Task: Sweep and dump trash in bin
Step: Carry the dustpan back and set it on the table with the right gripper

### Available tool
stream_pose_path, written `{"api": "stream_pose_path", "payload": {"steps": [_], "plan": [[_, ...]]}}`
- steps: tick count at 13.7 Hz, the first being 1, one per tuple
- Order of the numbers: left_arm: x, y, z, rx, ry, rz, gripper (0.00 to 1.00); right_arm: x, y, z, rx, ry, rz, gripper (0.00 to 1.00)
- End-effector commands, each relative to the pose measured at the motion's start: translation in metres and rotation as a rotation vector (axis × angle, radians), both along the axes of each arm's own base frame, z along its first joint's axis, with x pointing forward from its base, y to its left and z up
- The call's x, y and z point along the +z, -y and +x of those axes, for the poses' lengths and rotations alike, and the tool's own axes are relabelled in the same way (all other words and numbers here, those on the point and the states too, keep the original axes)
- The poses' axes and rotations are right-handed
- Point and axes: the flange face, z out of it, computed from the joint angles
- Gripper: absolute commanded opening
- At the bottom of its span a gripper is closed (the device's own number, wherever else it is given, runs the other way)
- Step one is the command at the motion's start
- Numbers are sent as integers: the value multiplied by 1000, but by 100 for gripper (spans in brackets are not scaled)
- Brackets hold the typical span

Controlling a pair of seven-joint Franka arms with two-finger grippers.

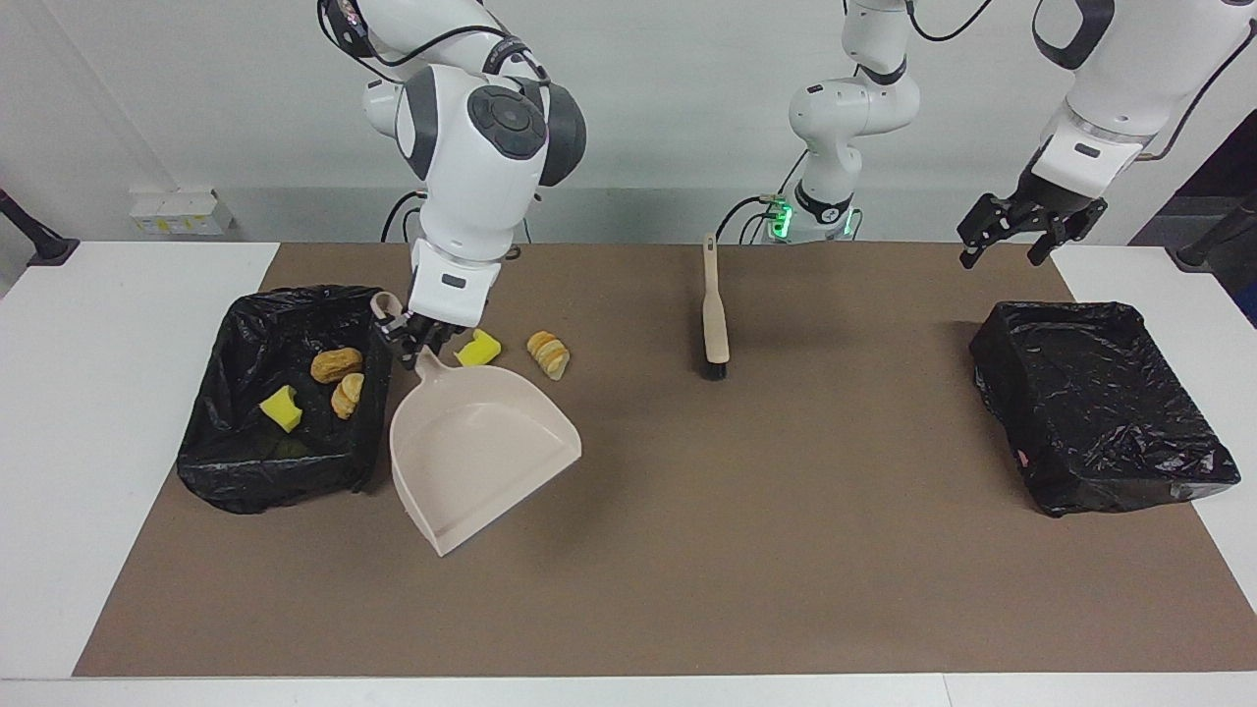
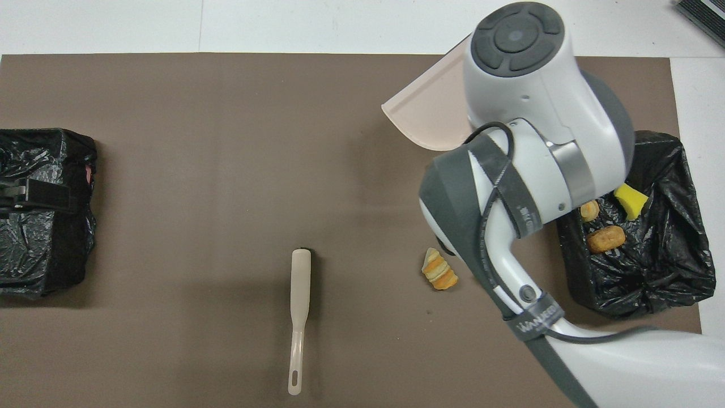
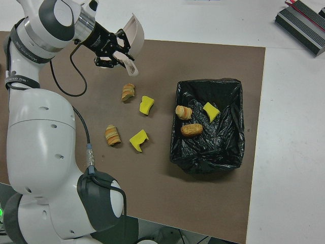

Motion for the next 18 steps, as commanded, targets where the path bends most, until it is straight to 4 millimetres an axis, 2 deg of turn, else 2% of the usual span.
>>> {"api": "stream_pose_path", "payload": {"steps": [1, 2, 4, 7, 9, 11, 12, 14, 18], "plan": [[5, -1, -1, -5, -14, 12, 100, -33, -72, 3, -159, 20, 48, 0], [6, -1, -1, -2, -13, 12, 100, -48, -98, 2, -245, 47, 60, 0], [7, 2, 3, -5, 8, 8, 100, -73, -133, 1, -357, 32, 154, 0], [7, 1, 3, -11, 7, 8, 100, -121, -191, -10, -399, 2, 264, 0], [7, 1, 2, -11, 7, 8, 100, -137, -206, -8, -480, 4, 326, 0], [7, 1, 1, -11, 4, 7, 100, -151, -239, -26, -475, 12, 346, 0], [7, 1, 1, -13, 4, 7, 100, -162, -246, -28, -515, 12, 348, 0], [6, -1, 1, -10, 3, 7, 100, -162, -257, -35, -514, -1, 370, 0], [6, 0, 1, -13, 0, 7, 100, -162, -264, -39, -515, -17, 399, 0]]}}
